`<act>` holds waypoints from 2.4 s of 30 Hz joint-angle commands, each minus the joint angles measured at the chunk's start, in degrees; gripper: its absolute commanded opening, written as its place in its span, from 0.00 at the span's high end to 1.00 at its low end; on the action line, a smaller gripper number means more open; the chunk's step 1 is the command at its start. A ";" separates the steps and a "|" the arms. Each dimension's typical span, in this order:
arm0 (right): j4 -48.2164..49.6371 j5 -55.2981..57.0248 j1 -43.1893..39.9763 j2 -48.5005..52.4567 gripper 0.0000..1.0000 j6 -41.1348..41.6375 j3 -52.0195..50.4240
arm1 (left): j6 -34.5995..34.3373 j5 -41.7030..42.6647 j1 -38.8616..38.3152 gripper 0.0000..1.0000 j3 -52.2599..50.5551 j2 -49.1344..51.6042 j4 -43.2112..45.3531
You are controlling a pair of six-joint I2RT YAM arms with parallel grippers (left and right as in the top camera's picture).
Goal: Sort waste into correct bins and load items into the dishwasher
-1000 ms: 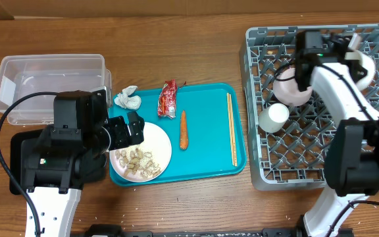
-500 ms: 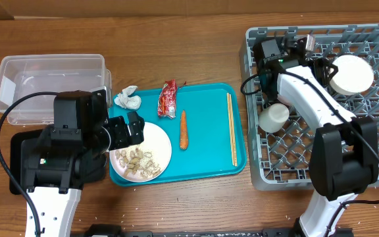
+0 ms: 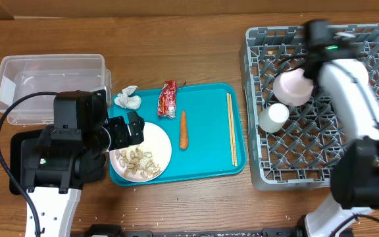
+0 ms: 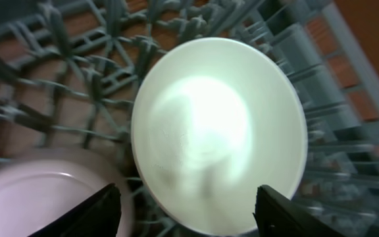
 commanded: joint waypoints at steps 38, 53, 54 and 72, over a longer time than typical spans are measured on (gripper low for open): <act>-7.63 5.62 -18.73 -3.74 0.96 3.30 8.09 | 0.68 -0.33 0.31 0.00 1.07 0.28 0.15; -7.06 44.76 -2.25 1.55 0.96 3.10 5.20 | 0.68 -0.33 0.31 0.00 1.07 0.26 0.15; -7.06 44.76 -2.03 2.16 0.96 2.51 5.20 | 0.68 -0.33 0.31 0.00 1.07 0.26 0.15; -1.66 49.37 -0.55 5.62 0.96 -1.73 -4.09 | 0.68 -0.33 0.31 0.00 1.07 0.28 0.15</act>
